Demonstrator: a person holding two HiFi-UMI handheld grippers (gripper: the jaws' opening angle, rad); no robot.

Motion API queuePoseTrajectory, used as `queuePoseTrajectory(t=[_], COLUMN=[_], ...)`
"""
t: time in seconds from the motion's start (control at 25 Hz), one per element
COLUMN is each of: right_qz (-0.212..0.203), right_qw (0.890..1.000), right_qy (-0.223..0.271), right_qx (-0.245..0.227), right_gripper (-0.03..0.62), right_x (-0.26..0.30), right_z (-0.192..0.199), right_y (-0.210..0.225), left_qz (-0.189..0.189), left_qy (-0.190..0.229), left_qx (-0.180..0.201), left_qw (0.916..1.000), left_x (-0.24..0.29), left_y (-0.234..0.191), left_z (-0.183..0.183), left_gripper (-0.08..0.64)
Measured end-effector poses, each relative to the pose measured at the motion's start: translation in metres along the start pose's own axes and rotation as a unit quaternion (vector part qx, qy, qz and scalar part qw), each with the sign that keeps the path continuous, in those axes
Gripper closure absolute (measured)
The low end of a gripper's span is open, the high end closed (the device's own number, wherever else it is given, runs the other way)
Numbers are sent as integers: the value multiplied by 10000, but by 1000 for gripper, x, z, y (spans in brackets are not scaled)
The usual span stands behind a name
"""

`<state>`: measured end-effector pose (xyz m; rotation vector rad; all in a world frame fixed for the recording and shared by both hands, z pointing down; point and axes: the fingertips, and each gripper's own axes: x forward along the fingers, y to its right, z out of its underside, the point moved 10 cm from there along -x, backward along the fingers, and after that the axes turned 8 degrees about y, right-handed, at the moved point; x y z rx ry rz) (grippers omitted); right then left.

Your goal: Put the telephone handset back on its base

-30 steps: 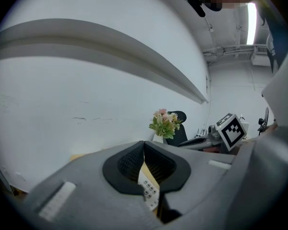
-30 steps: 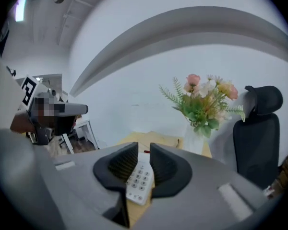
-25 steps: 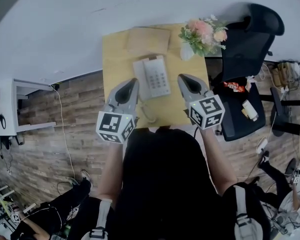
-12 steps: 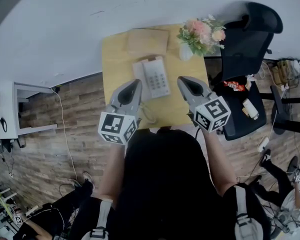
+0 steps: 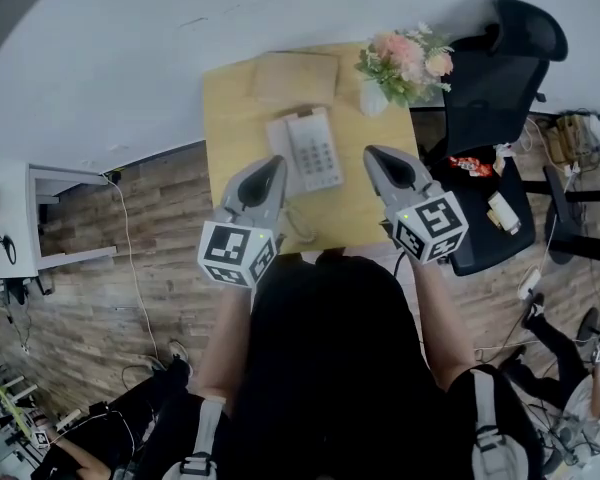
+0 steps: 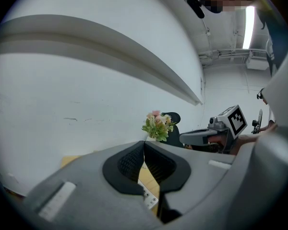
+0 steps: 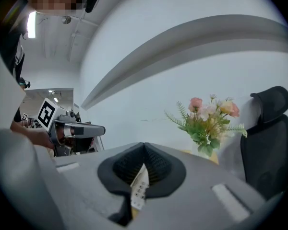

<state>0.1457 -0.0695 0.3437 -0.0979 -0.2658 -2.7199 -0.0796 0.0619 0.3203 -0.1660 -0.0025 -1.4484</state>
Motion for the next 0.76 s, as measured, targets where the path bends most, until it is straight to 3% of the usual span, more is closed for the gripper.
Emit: queuePoseTrajectory(t=[0.76], right_qz=[33], right_qw=[9999], right_qy=[-29], right_qx=[-132], right_gripper=[591], right_x=[2], right_z=[-2], right_y=[-7], left_qz=[-23], left_qy=[-54], left_qx=[-32], left_qw=[10000], left_x=[-5], left_y=[-1], left_z=[5], left_gripper=[549])
